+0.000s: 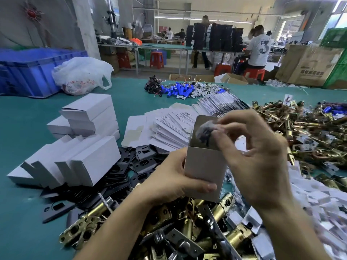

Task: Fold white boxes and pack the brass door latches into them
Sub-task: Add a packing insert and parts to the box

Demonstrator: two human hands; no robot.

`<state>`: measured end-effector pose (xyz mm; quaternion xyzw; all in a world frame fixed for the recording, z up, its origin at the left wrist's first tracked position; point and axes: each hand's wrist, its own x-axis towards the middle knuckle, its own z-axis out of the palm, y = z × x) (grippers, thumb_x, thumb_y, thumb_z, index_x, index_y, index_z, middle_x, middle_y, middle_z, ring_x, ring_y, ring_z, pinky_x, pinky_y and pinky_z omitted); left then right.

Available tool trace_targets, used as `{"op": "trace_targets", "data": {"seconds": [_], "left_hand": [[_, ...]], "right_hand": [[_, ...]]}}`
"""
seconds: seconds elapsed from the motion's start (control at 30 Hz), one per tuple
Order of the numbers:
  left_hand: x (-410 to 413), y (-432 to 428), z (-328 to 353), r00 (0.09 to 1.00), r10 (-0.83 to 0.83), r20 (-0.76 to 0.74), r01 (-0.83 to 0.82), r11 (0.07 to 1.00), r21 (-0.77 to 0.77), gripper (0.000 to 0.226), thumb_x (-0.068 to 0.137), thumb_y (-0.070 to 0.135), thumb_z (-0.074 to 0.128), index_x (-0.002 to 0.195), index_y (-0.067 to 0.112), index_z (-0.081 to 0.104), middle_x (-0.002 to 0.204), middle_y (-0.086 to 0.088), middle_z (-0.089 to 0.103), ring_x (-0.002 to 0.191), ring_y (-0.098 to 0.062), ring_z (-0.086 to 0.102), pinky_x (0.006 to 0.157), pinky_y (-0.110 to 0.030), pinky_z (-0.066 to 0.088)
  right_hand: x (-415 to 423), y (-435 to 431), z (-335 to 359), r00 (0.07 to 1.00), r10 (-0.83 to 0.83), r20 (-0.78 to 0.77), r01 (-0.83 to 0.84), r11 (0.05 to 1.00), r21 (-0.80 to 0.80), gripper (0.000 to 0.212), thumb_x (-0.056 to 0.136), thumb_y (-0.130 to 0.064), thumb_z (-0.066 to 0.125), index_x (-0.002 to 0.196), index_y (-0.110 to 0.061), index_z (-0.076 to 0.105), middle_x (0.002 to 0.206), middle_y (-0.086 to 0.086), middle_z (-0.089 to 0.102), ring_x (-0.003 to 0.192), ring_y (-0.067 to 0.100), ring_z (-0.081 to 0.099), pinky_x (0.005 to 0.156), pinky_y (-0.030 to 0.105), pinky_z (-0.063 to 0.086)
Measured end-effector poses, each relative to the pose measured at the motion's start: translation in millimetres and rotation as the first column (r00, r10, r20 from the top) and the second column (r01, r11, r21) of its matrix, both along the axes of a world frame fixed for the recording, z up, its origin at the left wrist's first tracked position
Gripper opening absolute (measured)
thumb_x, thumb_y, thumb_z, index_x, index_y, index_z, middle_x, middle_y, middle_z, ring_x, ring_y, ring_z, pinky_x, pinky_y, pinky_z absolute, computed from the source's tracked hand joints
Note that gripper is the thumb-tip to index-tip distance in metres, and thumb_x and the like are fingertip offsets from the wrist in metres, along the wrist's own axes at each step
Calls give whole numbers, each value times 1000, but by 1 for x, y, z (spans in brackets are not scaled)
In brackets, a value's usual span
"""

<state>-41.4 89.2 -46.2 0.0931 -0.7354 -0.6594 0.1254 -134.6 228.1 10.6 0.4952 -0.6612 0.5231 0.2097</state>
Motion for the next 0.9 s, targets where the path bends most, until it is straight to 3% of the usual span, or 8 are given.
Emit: {"op": "trace_targets", "data": {"seconds": [0.1, 0.17, 0.27, 0.4, 0.53, 0.7, 0.8, 0.9], "left_hand": [[-1, 2, -1, 1000, 26, -15, -26, 1000, 5, 47, 71, -5, 86, 113, 5, 66, 100, -16, 75, 92, -24, 72, 85, -49, 60], [-2, 3, -1, 999, 39, -36, -39, 999, -7, 43, 70, 3, 87, 107, 15, 69, 97, -10, 76, 90, -21, 72, 79, -41, 62], [-3, 2, 0, 998, 44, -53, -45, 999, -15, 41, 68, 7, 88, 97, 31, 72, 93, 0, 76, 87, -12, 71, 73, -27, 56], [-6, 0, -3, 996, 72, -60, -74, 997, -28, 50, 62, 13, 90, 108, 22, 70, 100, -5, 77, 98, -22, 71, 84, -38, 59], [-6, -1, -5, 994, 89, -66, -92, 995, -37, 50, 60, 12, 90, 105, 20, 71, 94, -4, 77, 88, -15, 71, 78, -34, 60], [-6, -3, -6, 992, 106, -67, -108, 994, -24, 49, 61, 12, 89, 105, 22, 70, 92, -1, 77, 84, -10, 70, 70, -25, 55], [-5, -4, -7, 994, 80, -73, -84, 995, -58, 46, 65, 8, 91, 101, 24, 69, 86, 7, 75, 80, -5, 69, 68, -21, 54], [-4, -5, -7, 996, 57, -72, -63, 995, -82, 46, 70, 5, 90, 108, 18, 68, 84, 9, 74, 79, -2, 69, 68, -19, 54]], "right_hand": [[0, -2, -4, 995, -81, -66, 89, 987, 130, 9, 87, -18, 73, 92, -24, 68, 80, -16, 62, 82, 16, 55, 57, 35, 51], [-2, -1, -2, 992, -84, -93, 101, 975, 195, 4, 87, -22, 69, 90, -24, 70, 79, -18, 62, 82, 17, 51, 65, 34, 48], [-2, 3, 1, 994, -81, -77, 97, 969, 228, 8, 85, -19, 66, 89, -23, 72, 80, -15, 65, 81, 18, 54, 71, 45, 48], [-2, 10, 8, 981, -176, -79, 189, 961, 204, 13, 86, -23, 61, 88, -28, 72, 82, -14, 67, 84, 19, 52, 73, 52, 46], [-5, 10, 6, 965, -246, -87, 261, 893, 367, 19, 92, -27, 57, 87, -35, 74, 86, -14, 54, 90, 15, 40, 83, 41, 35], [-3, 10, 9, 976, -216, -13, 182, 788, 588, 45, 89, -53, 27, 81, -35, 67, 96, -17, 38, 94, 11, 31, 76, 27, 21], [-2, 11, 11, 981, -192, -34, 168, 738, 654, 56, 84, -69, 17, 73, -35, 60, 96, -24, 37, 94, 12, 32, 76, 31, 22], [0, 9, 11, 986, -167, -28, 141, 717, 683, 56, 86, -70, 28, 83, -32, 69, 92, -20, 42, 96, 13, 39, 83, 35, 33]]}}
